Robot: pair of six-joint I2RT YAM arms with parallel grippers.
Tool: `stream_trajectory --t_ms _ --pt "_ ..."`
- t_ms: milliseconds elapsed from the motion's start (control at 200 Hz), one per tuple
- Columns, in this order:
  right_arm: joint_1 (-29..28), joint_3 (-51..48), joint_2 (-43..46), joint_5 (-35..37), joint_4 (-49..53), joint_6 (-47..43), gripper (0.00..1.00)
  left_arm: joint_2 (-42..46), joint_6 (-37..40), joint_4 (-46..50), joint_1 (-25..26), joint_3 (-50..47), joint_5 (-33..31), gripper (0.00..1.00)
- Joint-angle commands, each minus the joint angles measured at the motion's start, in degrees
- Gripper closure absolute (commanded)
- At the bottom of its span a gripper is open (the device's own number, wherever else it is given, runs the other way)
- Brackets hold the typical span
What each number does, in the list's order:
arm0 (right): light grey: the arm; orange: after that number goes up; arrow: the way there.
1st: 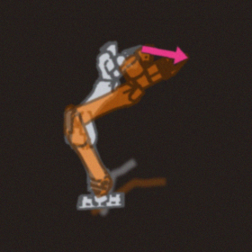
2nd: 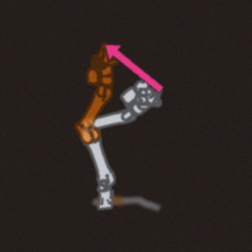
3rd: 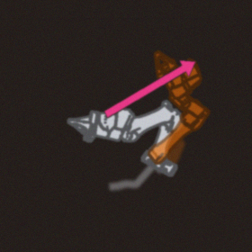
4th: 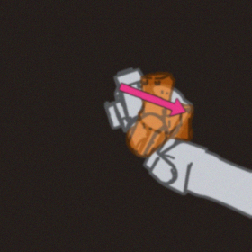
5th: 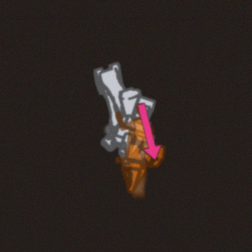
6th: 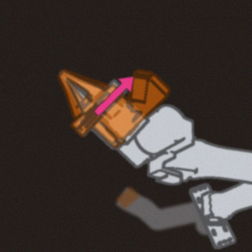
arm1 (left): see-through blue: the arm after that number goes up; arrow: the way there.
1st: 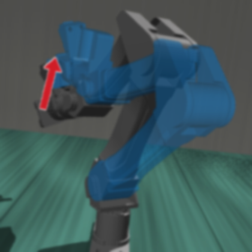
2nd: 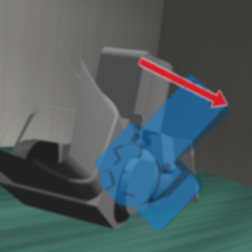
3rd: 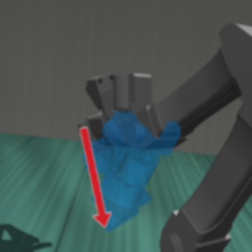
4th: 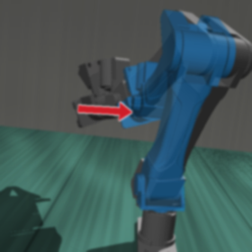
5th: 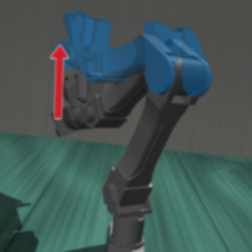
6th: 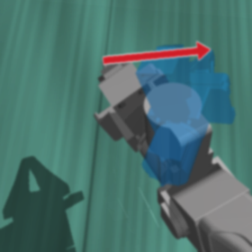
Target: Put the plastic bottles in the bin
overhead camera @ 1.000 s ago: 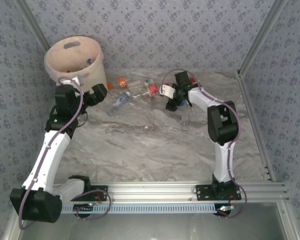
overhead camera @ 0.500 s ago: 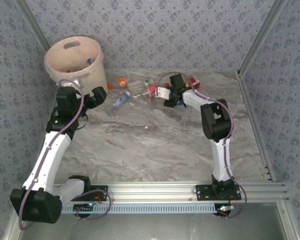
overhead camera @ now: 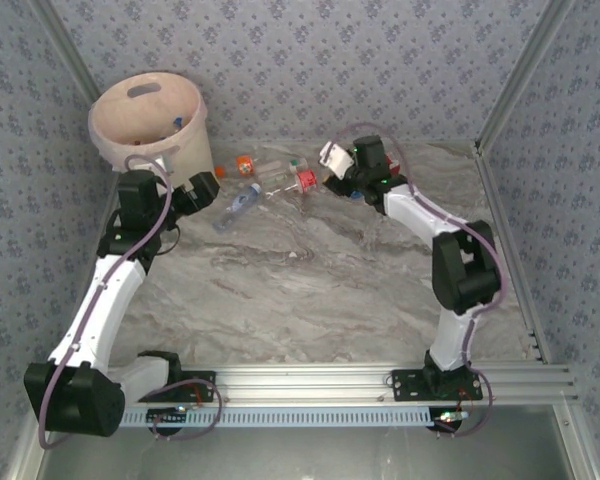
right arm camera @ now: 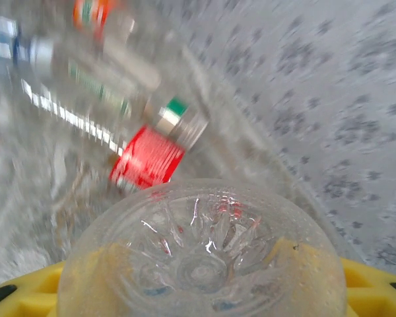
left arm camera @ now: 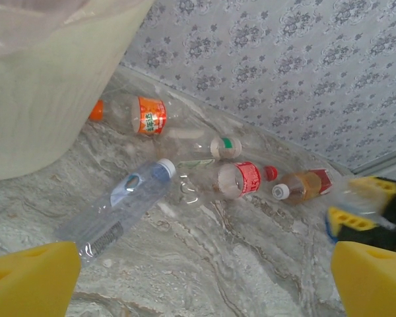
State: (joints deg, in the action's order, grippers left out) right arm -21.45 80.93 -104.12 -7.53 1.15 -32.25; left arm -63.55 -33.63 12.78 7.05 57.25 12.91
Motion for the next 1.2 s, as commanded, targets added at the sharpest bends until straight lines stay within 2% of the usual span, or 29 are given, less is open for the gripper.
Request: stream_trajectory --t_ms 0,175,225,330,430,665,774,864,1194 --pt "0.38 -2.53 6.37 -0.93 -3.36 21.99 0.49 -1.24 -3.68 -3.65 0.07 -0.65 3.22 0.02" --pt "0.75 -12.08 14.94 -4.62 -13.54 43.92 0.48 -4.89 -4.30 -4.18 1.48 0.51 10.20 0.02" --pt "0.72 -15.99 17.11 -3.24 -15.58 52.51 0.46 -6.05 -4.34 -3.99 2.36 1.23 11.19 0.02" --pt "0.87 -20.54 20.33 -4.38 -16.13 71.38 0.48 -8.59 -3.26 -2.43 5.04 3.50 11.94 0.02" --pt "0.86 -22.12 22.33 -5.54 -14.92 79.45 0.49 -11.26 -0.62 -1.89 8.41 5.76 12.75 0.03" --pt "-0.15 -22.25 22.61 -7.03 -15.03 85.33 0.48 -16.32 11.40 -3.22 19.28 10.11 12.79 0.02" --pt "-0.08 -20.64 22.11 -8.76 -14.43 86.84 0.48 -20.09 16.29 2.48 23.34 15.63 13.59 0.02" --pt "-0.38 -19.46 21.60 -9.90 -14.79 86.78 0.47 -22.97 19.97 5.71 26.90 19.61 10.72 0.02" --pt "-1.66 -16.71 19.01 -13.67 -15.74 89.21 0.47 -30.35 25.59 7.00 30.83 26.36 8.76 0.02"
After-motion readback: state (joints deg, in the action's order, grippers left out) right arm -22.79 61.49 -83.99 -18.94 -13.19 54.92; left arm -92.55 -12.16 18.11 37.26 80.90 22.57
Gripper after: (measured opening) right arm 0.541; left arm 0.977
